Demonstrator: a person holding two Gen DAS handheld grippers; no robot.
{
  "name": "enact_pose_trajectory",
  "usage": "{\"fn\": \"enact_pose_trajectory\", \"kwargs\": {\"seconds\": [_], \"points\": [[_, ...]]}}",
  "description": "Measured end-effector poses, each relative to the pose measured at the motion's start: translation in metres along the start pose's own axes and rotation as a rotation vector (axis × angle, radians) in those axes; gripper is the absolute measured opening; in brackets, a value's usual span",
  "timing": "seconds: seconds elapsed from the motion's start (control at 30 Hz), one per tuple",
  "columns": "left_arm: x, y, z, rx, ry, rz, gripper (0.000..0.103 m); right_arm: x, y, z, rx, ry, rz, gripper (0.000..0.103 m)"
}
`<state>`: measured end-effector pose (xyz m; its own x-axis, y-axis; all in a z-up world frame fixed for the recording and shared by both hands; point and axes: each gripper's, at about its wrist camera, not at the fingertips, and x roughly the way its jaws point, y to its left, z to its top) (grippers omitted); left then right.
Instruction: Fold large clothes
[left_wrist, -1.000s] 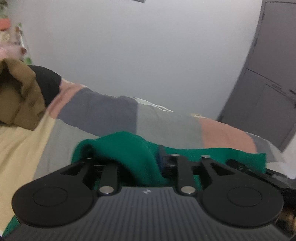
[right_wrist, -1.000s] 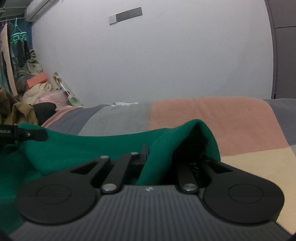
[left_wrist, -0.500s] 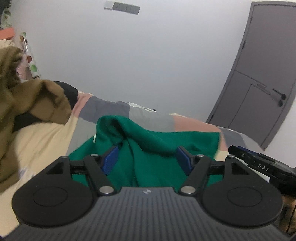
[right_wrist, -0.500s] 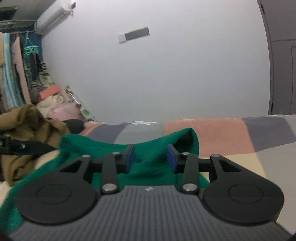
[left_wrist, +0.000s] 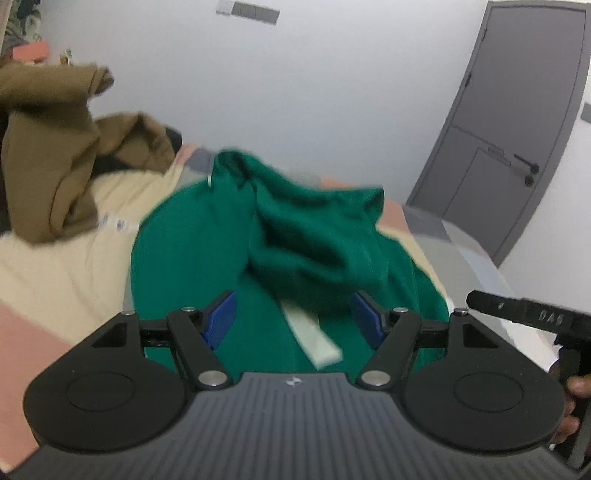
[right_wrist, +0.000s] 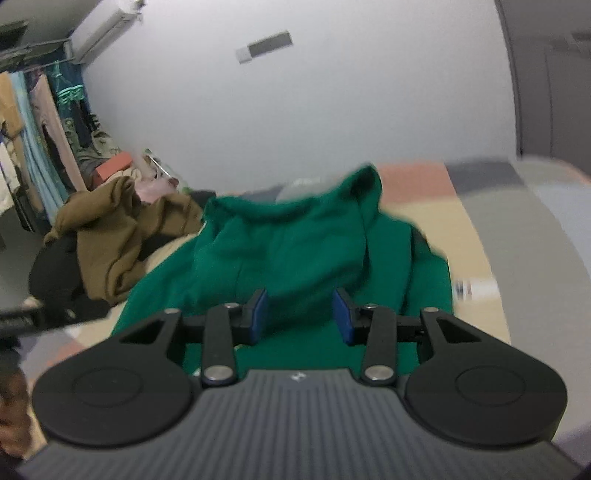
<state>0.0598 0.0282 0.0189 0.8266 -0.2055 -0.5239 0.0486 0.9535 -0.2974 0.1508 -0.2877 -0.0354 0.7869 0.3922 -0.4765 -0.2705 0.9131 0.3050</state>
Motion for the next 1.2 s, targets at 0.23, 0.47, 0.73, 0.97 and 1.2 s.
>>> {"fn": "enact_pose_trajectory", "kwargs": {"seconds": [0.23, 0.47, 0.73, 0.97, 1.2], "points": [[0.004, 0.007, -0.045, -0.047, 0.124, 0.02, 0.074, -0.003, -0.011, -0.051, 0.19, 0.139, 0.052, 0.06], [-0.008, 0.029, -0.053, -0.174, 0.14, 0.041, 0.074, 0.036, -0.038, -0.078, 0.44, 0.319, 0.091, 0.059], [-0.017, 0.067, -0.056, -0.351, 0.153, 0.087, 0.074, 0.052, -0.033, -0.08, 0.584, 0.29, 0.382, 0.059], [-0.01, 0.076, -0.059, -0.393, 0.146, -0.017, 0.073, 0.071, -0.024, -0.093, 0.539, 0.404, 0.264, 0.052], [-0.016, 0.062, -0.055, -0.347, 0.111, -0.09, 0.073, 0.073, -0.013, -0.089, 0.572, 0.372, 0.423, 0.049]]}}
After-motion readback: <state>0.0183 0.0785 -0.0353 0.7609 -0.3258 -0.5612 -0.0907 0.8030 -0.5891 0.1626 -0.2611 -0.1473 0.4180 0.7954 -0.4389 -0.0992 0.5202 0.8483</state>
